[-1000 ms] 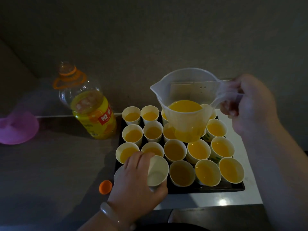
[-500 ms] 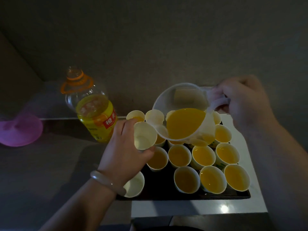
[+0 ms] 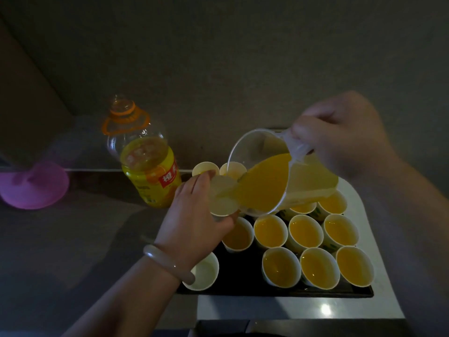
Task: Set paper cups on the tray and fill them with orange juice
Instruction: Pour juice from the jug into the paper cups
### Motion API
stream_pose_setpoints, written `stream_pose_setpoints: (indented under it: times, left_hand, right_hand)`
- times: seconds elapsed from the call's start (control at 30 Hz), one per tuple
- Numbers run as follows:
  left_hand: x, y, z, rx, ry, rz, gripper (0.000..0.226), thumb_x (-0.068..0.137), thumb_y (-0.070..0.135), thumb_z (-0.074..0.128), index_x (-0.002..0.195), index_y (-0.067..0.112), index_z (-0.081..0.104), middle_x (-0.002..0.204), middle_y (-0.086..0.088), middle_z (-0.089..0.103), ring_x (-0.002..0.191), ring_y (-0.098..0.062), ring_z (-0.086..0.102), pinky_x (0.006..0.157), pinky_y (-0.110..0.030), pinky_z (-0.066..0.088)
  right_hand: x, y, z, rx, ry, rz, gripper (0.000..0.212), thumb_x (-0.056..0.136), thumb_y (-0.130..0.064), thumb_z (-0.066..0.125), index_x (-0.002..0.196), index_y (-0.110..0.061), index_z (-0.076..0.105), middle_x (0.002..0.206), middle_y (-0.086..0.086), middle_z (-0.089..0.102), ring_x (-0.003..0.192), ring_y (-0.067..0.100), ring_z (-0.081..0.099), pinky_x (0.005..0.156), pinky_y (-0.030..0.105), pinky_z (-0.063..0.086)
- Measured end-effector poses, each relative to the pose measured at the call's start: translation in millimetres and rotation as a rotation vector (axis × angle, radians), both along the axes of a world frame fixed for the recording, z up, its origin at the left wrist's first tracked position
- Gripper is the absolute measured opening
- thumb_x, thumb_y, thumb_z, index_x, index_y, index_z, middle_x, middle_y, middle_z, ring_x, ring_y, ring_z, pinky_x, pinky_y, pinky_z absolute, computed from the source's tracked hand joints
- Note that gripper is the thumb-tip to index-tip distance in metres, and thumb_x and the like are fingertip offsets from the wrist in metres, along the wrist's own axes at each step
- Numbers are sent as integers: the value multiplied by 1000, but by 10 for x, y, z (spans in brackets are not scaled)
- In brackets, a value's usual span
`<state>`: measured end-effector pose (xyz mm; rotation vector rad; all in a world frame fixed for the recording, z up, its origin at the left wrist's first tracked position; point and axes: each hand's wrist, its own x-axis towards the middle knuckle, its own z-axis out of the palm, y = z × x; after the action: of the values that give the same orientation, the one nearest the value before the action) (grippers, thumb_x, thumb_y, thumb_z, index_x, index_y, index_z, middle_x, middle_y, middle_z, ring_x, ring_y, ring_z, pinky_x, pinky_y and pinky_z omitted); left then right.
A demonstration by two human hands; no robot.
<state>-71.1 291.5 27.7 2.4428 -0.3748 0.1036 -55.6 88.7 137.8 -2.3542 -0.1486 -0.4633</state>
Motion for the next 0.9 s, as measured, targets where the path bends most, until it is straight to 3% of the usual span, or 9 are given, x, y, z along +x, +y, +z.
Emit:
stream_pose_setpoints:
  times: [0.23, 0.4, 0.77, 0.9]
  left_hand:
    - [1, 40, 10, -9, 1, 2, 88, 73, 46, 76, 144, 20, 32, 139, 7, 42, 129, -11, 36, 98, -17, 27]
    - [12, 53, 1, -4, 16, 3, 88, 73, 47, 76, 145, 21, 30, 139, 5, 41, 129, -12, 35, 102, -23, 32]
    - [41, 65, -2, -35, 51, -11, 88, 76, 48, 73, 147, 23, 27, 140, 8, 38, 129, -9, 31, 98, -17, 25]
    - [48, 57, -20, -39, 59, -6, 89, 75, 50, 73, 147, 23, 27, 139, 8, 38, 128, -8, 31, 98, -18, 27]
  right_hand:
    - [32, 71, 17, -40, -7, 2, 36, 63, -24, 53, 50, 6, 37, 50, 10, 24, 50, 21, 23, 42, 40, 17]
    - [51, 118, 32, -108, 3, -5, 37, 63, -26, 53, 55, 10, 51, 53, 30, 38, 48, 22, 29, 41, 42, 20]
    - [94, 126, 32, -135, -4, 8, 35, 63, -25, 54, 51, 8, 48, 53, 30, 40, 47, 23, 29, 42, 43, 21]
    - [110, 108, 34, -161, -23, 5, 36, 65, -24, 54, 49, 6, 43, 49, 25, 32, 45, 21, 26, 41, 37, 17]
